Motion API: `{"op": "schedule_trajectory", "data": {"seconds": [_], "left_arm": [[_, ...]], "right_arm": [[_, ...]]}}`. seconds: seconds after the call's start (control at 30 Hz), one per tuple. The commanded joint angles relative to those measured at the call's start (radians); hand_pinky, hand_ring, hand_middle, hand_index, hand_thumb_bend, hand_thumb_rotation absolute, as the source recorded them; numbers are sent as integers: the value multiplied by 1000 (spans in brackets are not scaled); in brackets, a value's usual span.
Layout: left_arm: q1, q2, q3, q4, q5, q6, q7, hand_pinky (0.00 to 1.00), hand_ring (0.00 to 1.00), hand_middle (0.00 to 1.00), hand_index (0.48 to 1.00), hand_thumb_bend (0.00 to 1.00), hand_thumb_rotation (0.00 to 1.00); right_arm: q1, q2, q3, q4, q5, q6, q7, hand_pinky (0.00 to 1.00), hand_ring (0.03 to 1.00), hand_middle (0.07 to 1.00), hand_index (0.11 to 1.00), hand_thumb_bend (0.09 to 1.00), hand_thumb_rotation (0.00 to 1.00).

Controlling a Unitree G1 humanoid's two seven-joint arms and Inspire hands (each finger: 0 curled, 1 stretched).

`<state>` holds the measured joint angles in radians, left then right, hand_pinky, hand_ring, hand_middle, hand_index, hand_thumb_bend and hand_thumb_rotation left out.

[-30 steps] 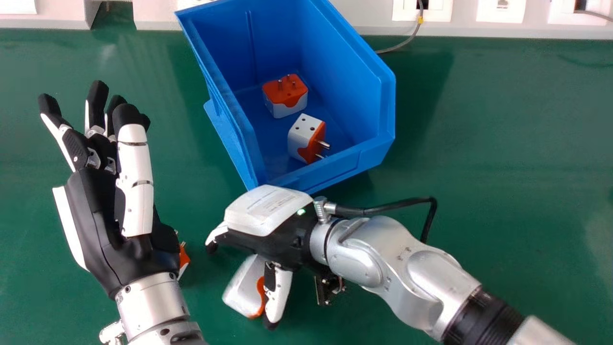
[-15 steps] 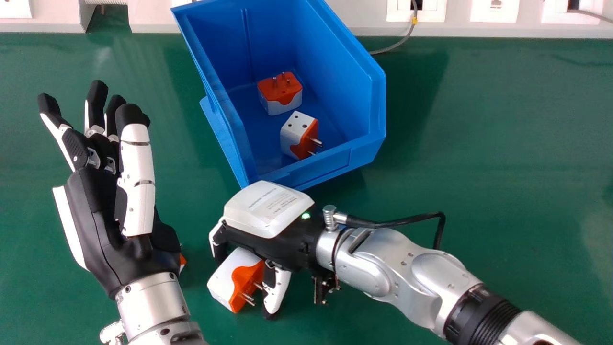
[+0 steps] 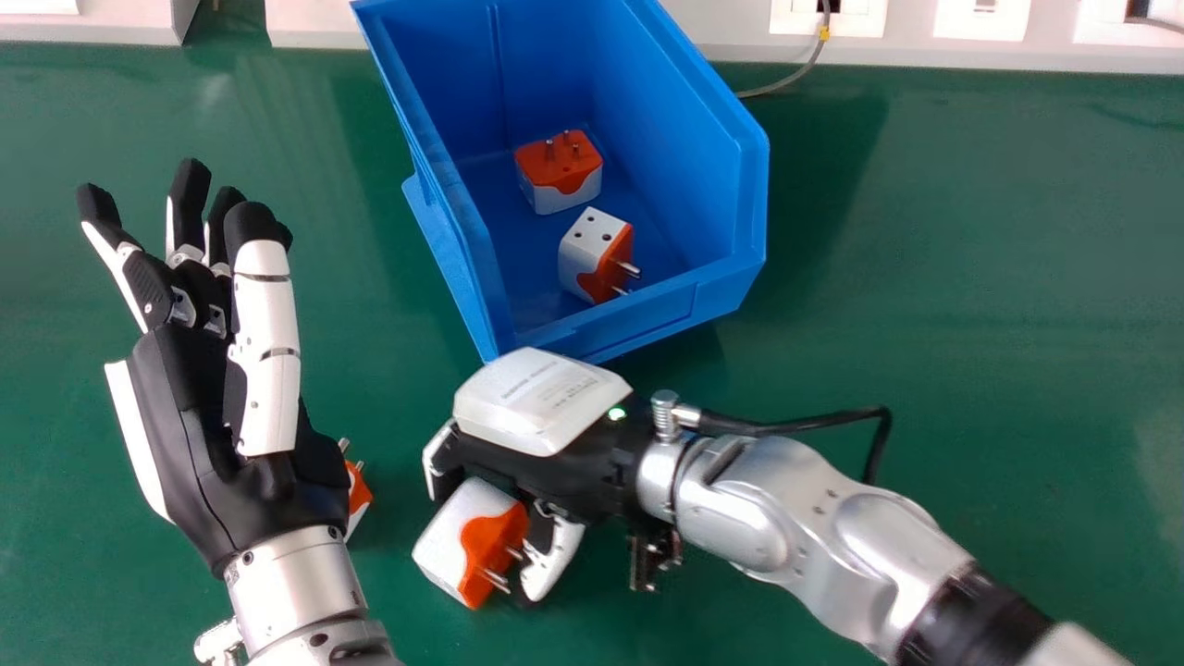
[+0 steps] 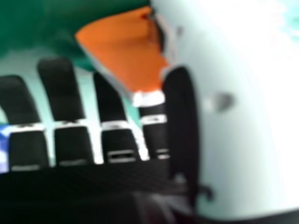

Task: Pick all objects and put in blue box

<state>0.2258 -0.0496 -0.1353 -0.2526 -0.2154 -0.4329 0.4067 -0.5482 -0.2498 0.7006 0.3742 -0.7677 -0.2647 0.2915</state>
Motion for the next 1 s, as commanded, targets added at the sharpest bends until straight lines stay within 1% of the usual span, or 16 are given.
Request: {"op": "schedule_trajectory", "data": {"seconds": [0.0,0.07,0.1,0.2,0.27,0.3,0.37,0.43,0.5,0.57,0.63,0.7,0.77,0.83,0.9,0.97], "left_arm": [[10,-107,-16,-24,10,-8,-2,869,922,936,914,448,450],[12,-103,-16,-20,12,-11,-7,869,922,935,914,447,452],[12,-102,-16,-17,22,-13,-5,871,923,936,915,447,453],[14,-103,-17,-15,36,-14,-3,873,927,939,918,433,475],[15,-105,-18,-14,37,-19,-5,874,928,940,920,429,483],[16,-101,-17,-12,40,-21,-7,874,929,940,920,430,483],[15,-99,-14,-11,39,-22,-10,875,931,942,924,428,490],[14,-100,-12,-13,38,-15,-7,875,931,941,925,428,490],[11,-102,-10,-13,43,-7,0,863,922,933,915,428,486],[8,-102,-9,-15,38,1,0,855,914,926,905,433,484],[3,-105,-7,-15,26,5,0,853,912,923,900,446,479],[-2,-104,-5,-13,17,5,-5,854,913,923,900,452,474],[-7,-100,-3,-10,16,4,-9,858,916,926,902,458,469],[-13,-103,-1,-10,15,8,-5,860,918,927,903,460,468],[-16,-104,1,-9,19,6,-3,859,917,926,902,460,469],[-18,-105,3,-16,19,12,1,859,917,926,902,460,469]], "right_arm": [[-10,-31,-66,-118,45,31,59,310,371,500,557,505,0],[-13,-63,-114,-206,74,78,136,312,372,501,558,504,0],[-13,-73,-137,-239,88,101,167,315,373,503,557,504,0],[-2,-95,-191,-300,125,130,202,290,386,488,538,508,0],[11,-110,-228,-321,160,96,183,255,406,482,514,511,0],[23,-116,-247,-334,171,82,162,243,412,482,507,512,0],[52,-127,-293,-375,198,63,129,209,424,487,490,513,0],[79,-142,-352,-428,226,31,79,197,424,489,486,513,0],[97,-152,-411,-474,220,-14,-1,235,396,479,505,510,0],[99,-154,-460,-491,219,-54,-69,252,370,467,526,508,0],[90,-155,-500,-507,210,-62,-119,231,356,450,532,508,0],[55,-157,-535,-502,199,-75,-170,231,353,446,531,508,0],[18,-156,-549,-481,181,-78,-203,255,355,447,530,509,0],[-46,-145,-544,-419,161,-55,-220,270,354,446,525,510,0],[-114,-130,-537,-337,157,-30,-229,288,355,446,519,511,0],[-184,-109,-533,-237,150,-14,-262,288,355,446,519,511,0]]}}
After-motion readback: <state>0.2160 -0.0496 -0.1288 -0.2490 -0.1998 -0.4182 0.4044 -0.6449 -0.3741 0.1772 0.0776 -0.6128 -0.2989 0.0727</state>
